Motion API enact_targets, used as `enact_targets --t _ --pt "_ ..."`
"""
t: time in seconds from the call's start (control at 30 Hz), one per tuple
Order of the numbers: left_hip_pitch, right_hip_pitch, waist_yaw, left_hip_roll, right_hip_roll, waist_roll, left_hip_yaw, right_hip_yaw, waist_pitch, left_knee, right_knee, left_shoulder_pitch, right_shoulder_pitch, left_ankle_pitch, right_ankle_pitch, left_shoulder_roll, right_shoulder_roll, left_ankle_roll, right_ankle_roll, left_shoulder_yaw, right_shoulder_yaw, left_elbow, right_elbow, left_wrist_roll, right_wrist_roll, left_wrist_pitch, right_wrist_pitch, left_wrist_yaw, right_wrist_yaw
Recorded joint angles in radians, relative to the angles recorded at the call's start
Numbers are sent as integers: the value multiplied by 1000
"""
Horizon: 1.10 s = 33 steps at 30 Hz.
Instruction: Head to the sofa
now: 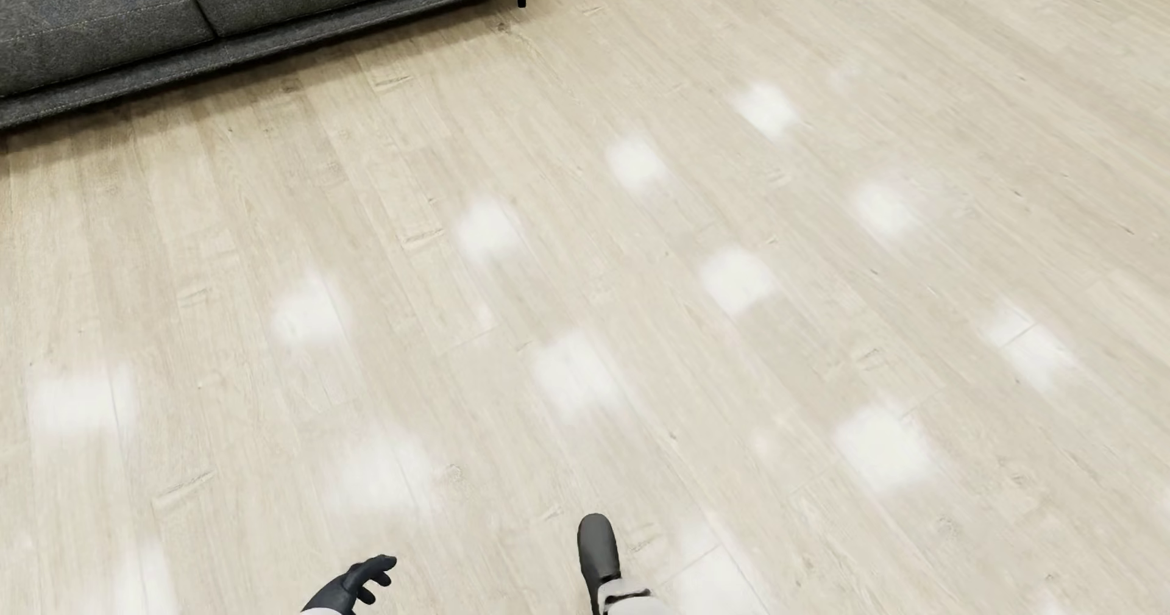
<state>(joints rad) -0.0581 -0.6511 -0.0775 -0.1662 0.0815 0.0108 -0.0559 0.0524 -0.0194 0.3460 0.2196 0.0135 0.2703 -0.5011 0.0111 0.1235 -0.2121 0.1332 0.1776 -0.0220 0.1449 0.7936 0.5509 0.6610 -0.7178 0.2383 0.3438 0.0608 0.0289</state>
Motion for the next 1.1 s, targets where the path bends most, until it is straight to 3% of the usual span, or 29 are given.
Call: enact_targets --t 0.03,0.07,0.1,0.17,0.2,0.27,0.3,0.37,0.4,0.47,0.5,0.53,0.57,0.6,0.63,0.67,0.73,0.77,0.8,0.83,0.87,0.93,1.0,1.1 --pt "19 11 3 4 10 0 -19 -11 -2 38 24 27 -4 3 62 15 -13 -7 -122 -7 13 26 24 8 -52 7 8 -12 27" --pt "26 27 5 19 16 3 -47 -40 -1 108 76 58 -21 29 81 31 6 -14 -212 -15 9 51 49 19 -89 11 16 -8 34" --pt "5 49 5 33 16 9 -56 -67 4 234 132 95 -35 99 26 43 40 -48 -241 -1 -17 71 68 18 -98 23 30 14 6" --pt "-117 105 6 34 -6 18 -113 -128 13 580 230 161 -54 359 -100 39 107 -372 -250 52 -84 95 82 -8 -38 54 19 48 -40" --pt "-198 142 5 10 -25 21 -122 -173 17 763 259 179 -59 460 -154 46 121 -381 -252 50 -84 100 67 -10 -21 60 -11 20 -44" --pt "-370 247 14 65 -38 34 -143 -256 27 1029 279 209 -79 418 -245 90 127 -386 -251 -1 -59 73 18 20 -6 31 -66 -102 -56" --pt "-457 305 29 123 -31 43 -134 -281 31 1080 271 233 -107 425 -281 95 124 -360 -249 10 -44 34 3 19 -3 19 -77 -113 -59" --pt "-591 402 72 225 -8 57 -60 -300 32 1008 258 296 -193 376 -347 49 112 -243 -242 106 3 -59 -9 -37 -11 6 -68 -31 -46" --pt "-629 439 96 252 3 60 -17 -292 31 893 258 329 -246 336 -381 10 99 -222 -236 158 43 -101 -14 -78 -29 -11 -63 19 -32" --pt "-639 508 138 279 14 55 86 -261 24 506 249 383 -356 308 -440 -59 65 -173 -222 210 141 -147 -32 -118 -60 -24 -73 48 -14" --pt "-611 547 156 257 12 48 102 -240 19 244 225 402 -408 350 -458 -93 46 -178 -214 225 191 -155 -40 -117 -63 -21 -84 43 -11" --pt "-560 590 170 229 3 37 84 -219 13 -28 194 414 -453 427 -470 -126 28 -252 -202 237 240 -147 -48 -107 -52 -11 -96 34 -9" --pt "-534 628 181 228 -5 27 83 -199 12 -143 189 426 -492 446 -483 -156 13 -297 -189 251 291 -131 -51 -94 -35 5 -107 20 -5" --pt "-511 660 184 241 -22 21 161 -187 11 -143 193 428 -523 545 -483 -184 -6 -224 -173 255 343 -103 -49 -83 -18 20 -123 -1 -6" --pt "-506 685 190 219 -54 10 182 -167 18 -77 231 418 -540 574 -463 -202 -22 -88 -151 240 380 -55 -36 -59 8 38 -125 -39 -19" --pt "-500 688 194 204 -85 -5 195 -158 28 9 314 403 -535 501 -410 -204 -18 -59 -127 223 394 -4 -3 -24 41 63 -109 -74 -48" --pt "-473 613 198 194 -127 -28 218 -126 47 139 561 369 -512 369 -165 -195 33 -56 -81 201 401 48 124 45 112 98 -29 -135 -95" --pt "-440 541 198 193 -148 -36 240 -100 52 149 717 358 -519 330 -65 -196 50 -51 -34 202 442 35 199 61 121 82 7 -157 -72" --pt "-397 463 198 188 -193 -45 269 -90 58 143 866 351 -534 299 -21 -198 49 -45 9 220 518 7 268 54 101 52 25 -158 0" --pt "-349 389 193 173 -259 -59 293 -99 66 130 986 337 -539 272 -37 -192 37 -40 0 237 589 -20 317 48 74 26 17 -128 78" --pt "-308 321 182 156 -320 -74 304 -120 73 120 1064 305 -519 249 -68 -178 22 -39 -39 260 612 -33 335 34 75 14 10 -74 108" --pt "-250 202 144 124 -391 -100 287 -181 81 110 1089 209 -415 209 -99 -116 -11 -44 -121 262 545 -18 320 50 143 18 15 27 51" --pt "-212 106 99 105 -359 -112 249 -230 82 115 967 97 -288 170 -143 -58 -63 -48 -183 241 465 1 278 72 199 38 1 28 -22" --pt "-162 31 49 76 -236 -118 194 -235 72 120 567 -26 -121 99 -118 -2 -147 -50 -182 221 373 -24 230 77 212 -35 10 14 -72"
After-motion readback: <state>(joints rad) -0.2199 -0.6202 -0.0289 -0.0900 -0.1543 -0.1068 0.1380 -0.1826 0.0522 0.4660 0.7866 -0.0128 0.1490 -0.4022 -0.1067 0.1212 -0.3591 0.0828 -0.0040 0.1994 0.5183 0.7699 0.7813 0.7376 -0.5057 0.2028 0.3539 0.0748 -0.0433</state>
